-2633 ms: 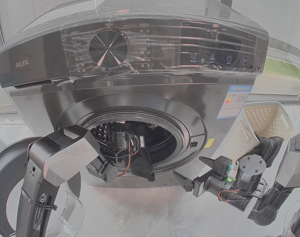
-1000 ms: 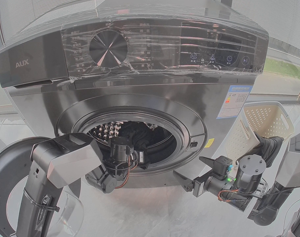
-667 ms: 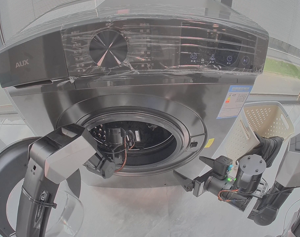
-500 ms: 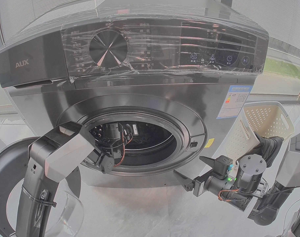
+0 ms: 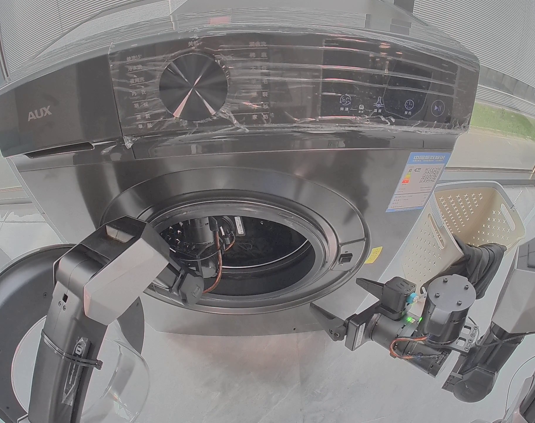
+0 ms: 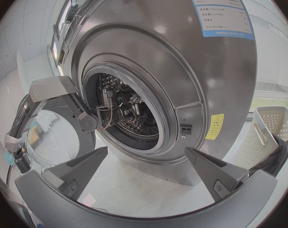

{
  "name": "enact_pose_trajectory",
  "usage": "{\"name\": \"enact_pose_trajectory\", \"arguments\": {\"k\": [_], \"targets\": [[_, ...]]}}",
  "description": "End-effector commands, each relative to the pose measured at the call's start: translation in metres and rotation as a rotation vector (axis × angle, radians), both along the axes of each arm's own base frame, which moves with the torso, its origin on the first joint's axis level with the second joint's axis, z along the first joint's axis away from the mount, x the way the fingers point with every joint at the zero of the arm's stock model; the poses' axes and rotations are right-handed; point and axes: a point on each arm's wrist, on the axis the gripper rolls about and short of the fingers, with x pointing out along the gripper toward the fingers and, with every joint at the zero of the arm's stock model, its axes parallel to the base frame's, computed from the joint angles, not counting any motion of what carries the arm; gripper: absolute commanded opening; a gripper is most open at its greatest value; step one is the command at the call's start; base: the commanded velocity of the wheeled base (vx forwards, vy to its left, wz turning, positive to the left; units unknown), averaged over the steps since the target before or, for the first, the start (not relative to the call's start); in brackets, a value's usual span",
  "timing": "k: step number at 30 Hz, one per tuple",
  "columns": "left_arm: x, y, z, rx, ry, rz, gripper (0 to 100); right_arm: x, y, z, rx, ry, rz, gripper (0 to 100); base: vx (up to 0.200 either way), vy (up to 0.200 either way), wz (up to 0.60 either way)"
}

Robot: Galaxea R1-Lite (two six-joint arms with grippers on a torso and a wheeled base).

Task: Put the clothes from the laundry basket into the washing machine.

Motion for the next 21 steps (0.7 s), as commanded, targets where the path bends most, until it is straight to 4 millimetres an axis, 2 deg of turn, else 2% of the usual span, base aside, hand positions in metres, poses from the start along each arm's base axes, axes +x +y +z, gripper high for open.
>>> {"name": "enact_pose_trajectory", "arguments": {"k": [1, 15, 21], "targets": [[-0.001, 0.000, -0.002, 0.002, 0.004, -0.001, 100, 0.000, 0.000, -0.001, -0.002, 0.003, 0.001, 100, 0.000, 0.000, 0.00], [-0.008, -0.006, -0.005, -0.005, 0.028, -0.018, 100, 0.000, -0.001, 0.001, 0.003, -0.001, 0.001, 100, 0.000, 0.000, 0.00], [-0.035, -0.022, -0.011, 0.021, 0.082, -0.071, 100, 0.000, -0.001, 0.001, 0.003, -0.001, 0.001, 100, 0.000, 0.000, 0.00]]}}
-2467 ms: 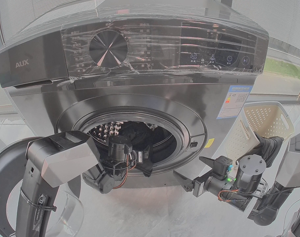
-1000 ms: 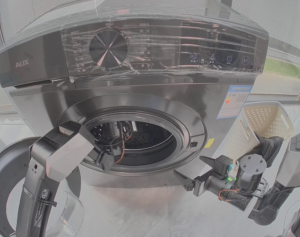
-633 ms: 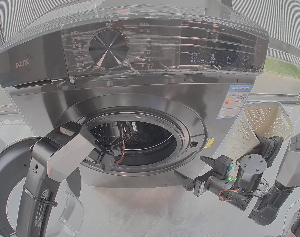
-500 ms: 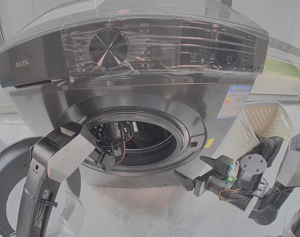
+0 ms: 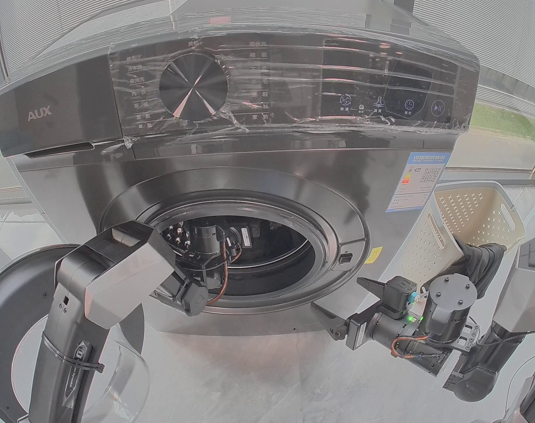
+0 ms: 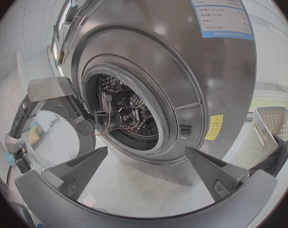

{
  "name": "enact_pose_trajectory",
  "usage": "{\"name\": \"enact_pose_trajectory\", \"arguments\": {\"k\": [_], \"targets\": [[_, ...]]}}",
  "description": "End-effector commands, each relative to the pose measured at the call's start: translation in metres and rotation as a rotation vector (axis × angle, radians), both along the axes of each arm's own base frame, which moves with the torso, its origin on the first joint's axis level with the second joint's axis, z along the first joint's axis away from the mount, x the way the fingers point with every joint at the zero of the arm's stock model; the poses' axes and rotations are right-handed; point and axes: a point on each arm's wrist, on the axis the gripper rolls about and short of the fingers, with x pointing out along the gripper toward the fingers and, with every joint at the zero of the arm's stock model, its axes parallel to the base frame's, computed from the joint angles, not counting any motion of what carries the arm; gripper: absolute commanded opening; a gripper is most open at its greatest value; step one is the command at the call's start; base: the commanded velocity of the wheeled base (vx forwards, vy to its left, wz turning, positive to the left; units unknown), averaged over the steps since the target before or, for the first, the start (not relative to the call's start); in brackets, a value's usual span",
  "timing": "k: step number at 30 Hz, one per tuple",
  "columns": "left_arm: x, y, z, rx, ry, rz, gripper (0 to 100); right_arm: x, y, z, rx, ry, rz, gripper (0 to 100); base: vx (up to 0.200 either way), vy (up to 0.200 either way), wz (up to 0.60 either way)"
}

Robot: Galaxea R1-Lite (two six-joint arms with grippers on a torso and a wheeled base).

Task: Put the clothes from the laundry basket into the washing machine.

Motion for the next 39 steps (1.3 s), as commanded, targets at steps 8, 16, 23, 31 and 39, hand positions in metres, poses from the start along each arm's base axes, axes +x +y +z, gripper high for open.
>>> {"name": "enact_pose_trajectory", "arguments": {"k": [8, 16, 23, 31, 39], "targets": [[-0.067, -0.025, 0.002, 0.045, 0.057, -0.116, 100, -0.003, -0.002, -0.002, -0.009, 0.009, -0.002, 100, 0.000, 0.000, 0.00], [-0.136, -0.011, 0.051, 0.031, 0.054, -0.183, 100, -0.005, -0.007, 0.002, -0.004, 0.002, -0.014, 100, 0.000, 0.000, 0.00], [-0.198, 0.015, 0.081, -0.023, 0.065, -0.226, 100, -0.015, -0.017, 0.004, -0.016, 0.015, -0.020, 100, 0.000, 0.000, 0.00], [-0.261, 0.059, 0.106, -0.040, 0.052, -0.247, 100, -0.029, -0.041, 0.024, 0.019, -0.027, -0.075, 100, 0.000, 0.000, 0.00], [-0.288, 0.084, 0.109, -0.033, 0.039, -0.239, 100, -0.046, -0.073, 0.038, 0.049, -0.050, -0.192, 100, 0.000, 0.000, 0.00]]}}
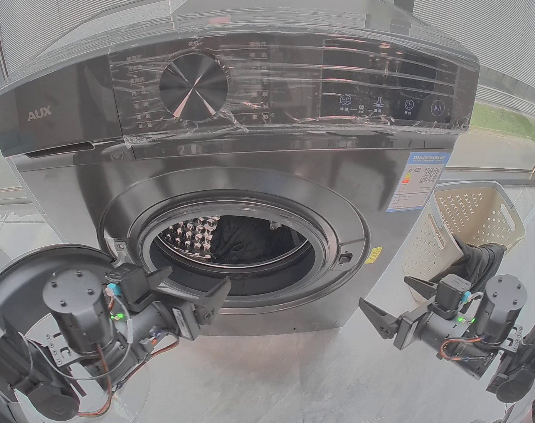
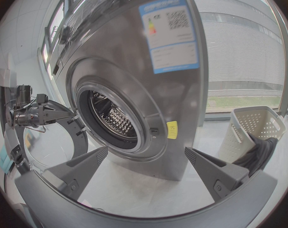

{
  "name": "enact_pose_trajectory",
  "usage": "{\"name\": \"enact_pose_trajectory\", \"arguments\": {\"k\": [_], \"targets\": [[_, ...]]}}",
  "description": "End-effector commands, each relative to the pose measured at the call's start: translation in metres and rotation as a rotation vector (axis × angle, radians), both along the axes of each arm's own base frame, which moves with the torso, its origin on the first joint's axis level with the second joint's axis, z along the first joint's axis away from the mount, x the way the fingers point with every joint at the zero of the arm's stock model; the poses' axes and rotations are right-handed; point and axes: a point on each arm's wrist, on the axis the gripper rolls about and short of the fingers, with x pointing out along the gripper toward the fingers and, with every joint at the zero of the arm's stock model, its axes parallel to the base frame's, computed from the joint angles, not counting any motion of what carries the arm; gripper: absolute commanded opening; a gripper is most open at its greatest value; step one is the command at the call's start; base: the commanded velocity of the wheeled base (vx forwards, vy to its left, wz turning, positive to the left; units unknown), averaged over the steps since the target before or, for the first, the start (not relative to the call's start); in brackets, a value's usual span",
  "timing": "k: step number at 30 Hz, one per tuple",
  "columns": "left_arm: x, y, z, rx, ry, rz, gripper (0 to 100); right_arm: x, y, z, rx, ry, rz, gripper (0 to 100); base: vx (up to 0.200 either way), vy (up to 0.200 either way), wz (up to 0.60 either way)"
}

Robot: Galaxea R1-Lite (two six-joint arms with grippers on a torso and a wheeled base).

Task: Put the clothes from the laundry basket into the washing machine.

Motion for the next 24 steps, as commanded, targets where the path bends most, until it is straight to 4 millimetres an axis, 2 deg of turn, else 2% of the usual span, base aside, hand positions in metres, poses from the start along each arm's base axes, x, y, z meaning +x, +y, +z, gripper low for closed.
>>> {"name": "enact_pose_trajectory", "arguments": {"k": [1, 3, 12, 18, 24], "targets": [[-0.027, 0.023, 0.016, -0.036, -0.059, 0.003, 100, -0.011, -0.028, 0.016, 0.035, -0.049, -0.091, 100, 0.000, 0.000, 0.00], [-0.029, 0.027, 0.019, -0.034, -0.072, 0.012, 100, -0.011, -0.035, 0.017, 0.034, -0.053, -0.120, 100, 0.000, 0.000, 0.00], [-0.041, 0.049, 0.018, 0.023, -0.105, 0.091, 100, -0.017, -0.042, 0.021, 0.043, -0.065, -0.151, 100, -0.200, 0.000, 0.00], [-0.059, 0.063, 0.017, 0.050, -0.131, 0.104, 100, -0.023, -0.046, 0.027, 0.053, -0.077, -0.162, 100, -0.200, 0.000, 0.00], [-0.072, 0.074, 0.026, 0.047, -0.175, 0.128, 100, -0.034, -0.055, 0.033, 0.047, -0.071, -0.169, 100, -0.200, 0.000, 0.00]]}}
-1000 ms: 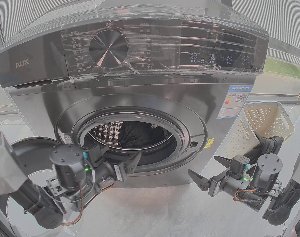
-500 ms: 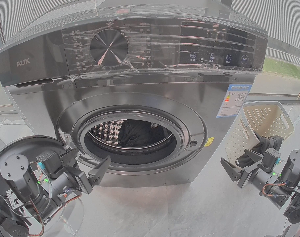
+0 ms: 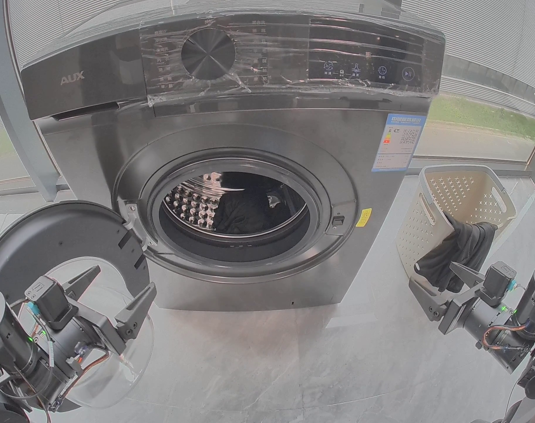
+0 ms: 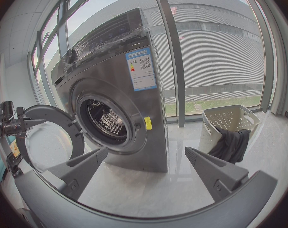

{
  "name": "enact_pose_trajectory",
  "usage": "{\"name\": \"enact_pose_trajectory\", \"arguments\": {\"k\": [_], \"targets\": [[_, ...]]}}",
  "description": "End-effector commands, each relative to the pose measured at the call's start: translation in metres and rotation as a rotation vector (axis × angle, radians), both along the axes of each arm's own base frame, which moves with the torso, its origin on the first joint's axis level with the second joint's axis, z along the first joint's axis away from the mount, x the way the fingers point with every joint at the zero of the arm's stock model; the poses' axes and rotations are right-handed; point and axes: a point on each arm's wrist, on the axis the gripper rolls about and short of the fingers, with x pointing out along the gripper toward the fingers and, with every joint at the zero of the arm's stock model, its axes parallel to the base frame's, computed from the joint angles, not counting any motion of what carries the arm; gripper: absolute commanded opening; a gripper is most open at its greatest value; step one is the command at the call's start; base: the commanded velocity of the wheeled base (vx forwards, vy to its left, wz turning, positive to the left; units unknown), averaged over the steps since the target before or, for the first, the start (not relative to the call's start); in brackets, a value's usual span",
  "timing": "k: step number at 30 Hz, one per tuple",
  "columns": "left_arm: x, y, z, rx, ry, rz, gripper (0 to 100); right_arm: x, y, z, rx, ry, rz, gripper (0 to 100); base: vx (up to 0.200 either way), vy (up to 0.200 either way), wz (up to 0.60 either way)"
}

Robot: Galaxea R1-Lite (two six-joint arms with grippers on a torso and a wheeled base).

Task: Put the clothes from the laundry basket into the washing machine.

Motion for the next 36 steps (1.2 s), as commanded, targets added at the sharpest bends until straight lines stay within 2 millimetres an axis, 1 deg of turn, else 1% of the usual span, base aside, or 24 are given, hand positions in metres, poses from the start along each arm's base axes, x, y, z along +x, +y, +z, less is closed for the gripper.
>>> {"name": "enact_pose_trajectory", "arguments": {"k": [1, 3, 6, 7, 8, 9, 11, 13, 14, 15, 17, 18, 19, 20, 21, 22, 23, 26, 29, 30, 31, 34, 36], "targets": [[-0.016, 0.013, 0.007, -0.004, -0.044, 0.016, 100, -0.015, -0.011, 0.007, 0.006, -0.011, -0.008, 100, -0.200, 0.000, 0.00], [-0.020, 0.016, 0.008, -0.005, -0.048, 0.017, 100, -0.020, -0.016, 0.010, 0.007, -0.014, -0.013, 100, -0.200, 0.000, 0.00], [-0.030, 0.025, 0.010, -0.006, -0.054, 0.036, 100, -0.033, -0.024, 0.016, 0.010, -0.021, -0.021, 100, -0.200, 0.000, 0.00], [-0.034, 0.028, 0.010, -0.005, -0.054, 0.045, 100, -0.038, -0.027, 0.016, 0.009, -0.016, -0.022, 100, 0.000, 0.000, 0.00], [-0.034, 0.028, 0.010, -0.005, -0.054, 0.045, 100, -0.038, -0.027, 0.016, 0.009, -0.016, -0.022, 100, 0.000, 0.000, 0.00], [-0.043, 0.034, 0.010, 0.000, -0.054, 0.059, 100, -0.048, -0.033, 0.017, 0.008, -0.006, -0.026, 100, 0.000, 0.000, 0.00], [-0.054, 0.042, 0.009, 0.011, -0.061, 0.072, 100, -0.060, -0.041, 0.018, 0.013, -0.008, -0.034, 100, 0.000, 0.000, 0.00], [-0.064, 0.051, 0.009, 0.017, -0.083, 0.104, 100, -0.070, -0.051, 0.018, 0.018, -0.007, -0.097, 100, 0.000, 0.000, 0.00], [-0.064, 0.051, 0.009, 0.017, -0.083, 0.104, 100, -0.070, -0.051, 0.018, 0.018, -0.007, -0.097, 100, 0.000, 0.000, 0.00], [-0.071, 0.060, 0.008, 0.022, -0.102, 0.159, 100, -0.080, -0.063, 0.017, 0.019, -0.016, -0.184, 100, 0.000, 0.000, 0.00], [-0.078, 0.066, 0.007, 0.020, -0.114, 0.194, 100, -0.090, -0.070, 0.017, 0.017, -0.041, -0.219, 100, 0.000, 0.000, 0.00], [-0.085, 0.070, 0.005, 0.020, -0.127, 0.217, 100, -0.099, -0.075, 0.015, 0.010, -0.052, -0.239, 100, 0.000, 0.000, 0.00], [-0.085, 0.070, 0.005, 0.020, -0.127, 0.217, 100, -0.099, -0.075, 0.015, 0.010, -0.052, -0.239, 100, 0.000, 0.000, 0.00], [-0.093, 0.075, 0.000, 0.028, -0.123, 0.260, 100, -0.111, -0.081, 0.010, -0.014, -0.057, -0.268, 100, 0.000, 0.000, 0.00], [-0.094, 0.076, -0.002, 0.030, -0.116, 0.272, 100, -0.113, -0.082, 0.008, -0.016, -0.058, -0.276, 100, 0.000, 0.000, 0.00], [-0.100, 0.079, -0.007, 0.030, -0.100, 0.304, 100, -0.122, -0.086, 0.004, -0.015, -0.064, -0.288, 100, 0.000, 0.000, 0.00], [-0.102, 0.080, -0.008, 0.030, -0.099, 0.311, 100, -0.126, -0.087, 0.003, -0.014, -0.070, -0.288, 100, 0.000, 0.000, 0.00], [-0.114, 0.085, -0.019, 0.019, -0.078, 0.336, 100, -0.144, -0.092, -0.008, -0.009, -0.102, -0.291, 100, 0.000, 0.000, 0.00], [-0.122, 0.087, -0.031, 0.012, -0.042, 0.359, 100, -0.160, -0.094, -0.025, -0.024, -0.097, -0.332, 100, 0.000, 0.000, 0.00], [-0.123, 0.087, -0.031, 0.013, -0.041, 0.361, 100, -0.161, -0.094, -0.026, -0.025, -0.099, -0.332, 100, 0.000, 0.000, 0.00], [-0.127, 0.088, -0.037, 0.019, -0.024, 0.371, 100, -0.169, -0.093, -0.036, -0.040, -0.095, -0.333, 100, 0.000, 0.000, 0.00], [-0.130, 0.088, -0.042, 0.030, -0.011, 0.392, 100, -0.168, -0.093, -0.036, -0.042, -0.078, -0.345, 100, 0.000, 0.000, 0.00], [-0.136, 0.089, -0.046, 0.033, -0.034, 0.435, 100, -0.167, -0.094, -0.035, -0.056, -0.080, -0.381, 100, 0.000, 0.000, 0.00]]}}
